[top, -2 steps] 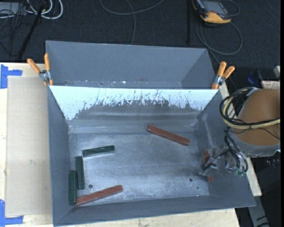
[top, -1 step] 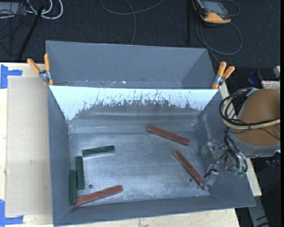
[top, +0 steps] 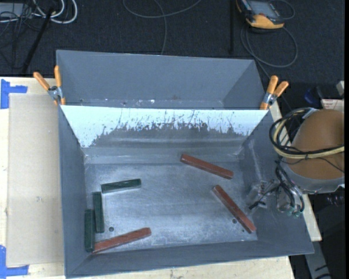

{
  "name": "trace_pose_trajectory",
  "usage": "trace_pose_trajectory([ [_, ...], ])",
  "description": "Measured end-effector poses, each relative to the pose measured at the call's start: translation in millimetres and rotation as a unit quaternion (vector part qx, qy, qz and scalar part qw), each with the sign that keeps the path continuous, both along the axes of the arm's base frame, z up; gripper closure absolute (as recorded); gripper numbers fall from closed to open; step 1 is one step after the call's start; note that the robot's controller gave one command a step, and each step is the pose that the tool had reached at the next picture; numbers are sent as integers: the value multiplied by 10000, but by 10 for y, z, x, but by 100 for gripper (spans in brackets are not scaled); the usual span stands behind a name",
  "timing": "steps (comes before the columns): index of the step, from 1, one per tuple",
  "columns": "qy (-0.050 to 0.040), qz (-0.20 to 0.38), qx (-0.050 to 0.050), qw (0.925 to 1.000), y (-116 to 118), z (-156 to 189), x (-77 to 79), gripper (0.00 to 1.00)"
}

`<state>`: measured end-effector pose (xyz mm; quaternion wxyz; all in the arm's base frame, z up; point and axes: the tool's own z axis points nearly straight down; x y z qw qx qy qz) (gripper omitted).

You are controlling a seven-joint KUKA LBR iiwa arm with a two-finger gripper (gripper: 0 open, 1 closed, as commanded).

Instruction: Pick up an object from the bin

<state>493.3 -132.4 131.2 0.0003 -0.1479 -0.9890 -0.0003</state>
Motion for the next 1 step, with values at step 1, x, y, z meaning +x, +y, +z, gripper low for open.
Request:
trace_pose_trajectory([
  [1,0,-4,0,10000,-1,0,0,0],
])
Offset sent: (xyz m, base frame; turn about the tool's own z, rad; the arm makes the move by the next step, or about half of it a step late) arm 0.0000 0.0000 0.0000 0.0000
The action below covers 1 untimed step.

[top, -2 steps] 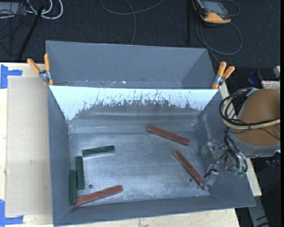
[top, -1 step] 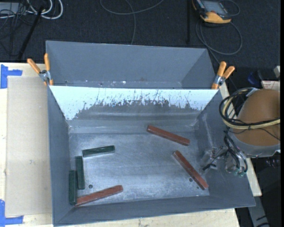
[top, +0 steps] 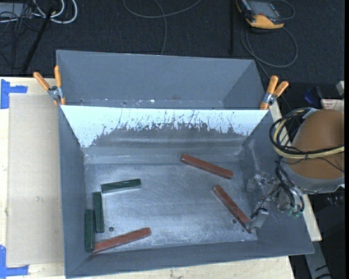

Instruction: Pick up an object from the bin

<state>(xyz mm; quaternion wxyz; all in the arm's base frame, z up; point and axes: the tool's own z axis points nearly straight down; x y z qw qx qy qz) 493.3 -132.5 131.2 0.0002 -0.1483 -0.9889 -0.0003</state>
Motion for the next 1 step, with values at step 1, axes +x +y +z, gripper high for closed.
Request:
trace_pose_trajectory([
  [1,36,-395,13,9992,301,-652,59,0],
])
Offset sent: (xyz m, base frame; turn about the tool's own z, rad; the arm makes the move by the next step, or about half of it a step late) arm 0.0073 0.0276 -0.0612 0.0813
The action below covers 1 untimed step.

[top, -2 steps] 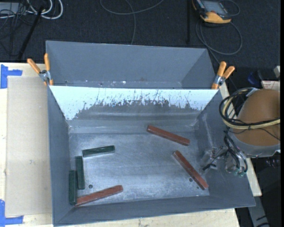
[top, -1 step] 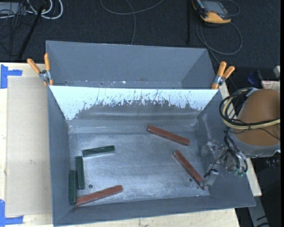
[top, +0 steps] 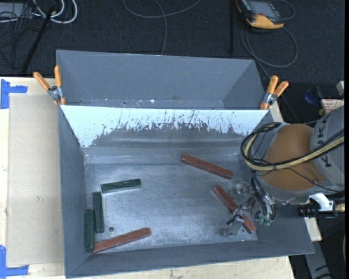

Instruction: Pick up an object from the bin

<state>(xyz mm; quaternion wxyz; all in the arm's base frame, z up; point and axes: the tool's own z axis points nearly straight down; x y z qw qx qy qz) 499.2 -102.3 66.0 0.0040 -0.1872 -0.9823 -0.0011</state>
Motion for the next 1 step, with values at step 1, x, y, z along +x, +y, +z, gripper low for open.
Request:
trace_pose_trajectory([
  [1,-24,-3,-13,10000,-16,31,11,100],
])
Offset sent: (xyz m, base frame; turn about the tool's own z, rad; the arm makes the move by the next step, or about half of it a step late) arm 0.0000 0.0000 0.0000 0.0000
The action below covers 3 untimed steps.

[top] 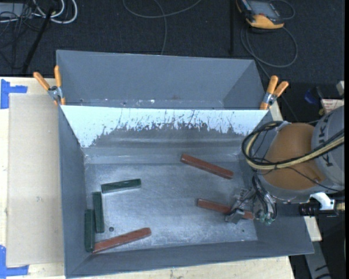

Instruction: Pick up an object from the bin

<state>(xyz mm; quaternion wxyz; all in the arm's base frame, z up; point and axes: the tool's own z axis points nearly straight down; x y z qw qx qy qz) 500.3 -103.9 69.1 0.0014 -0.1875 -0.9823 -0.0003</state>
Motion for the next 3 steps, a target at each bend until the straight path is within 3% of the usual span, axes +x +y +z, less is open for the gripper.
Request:
trace_pose_trajectory([
  [1,-37,1430,-6,9897,468,1325,-78,100],
  [2,-27,1897,14,9818,1611,1280,181,100],
  [3,-15,1855,-3,9826,1563,1278,176,0],
])
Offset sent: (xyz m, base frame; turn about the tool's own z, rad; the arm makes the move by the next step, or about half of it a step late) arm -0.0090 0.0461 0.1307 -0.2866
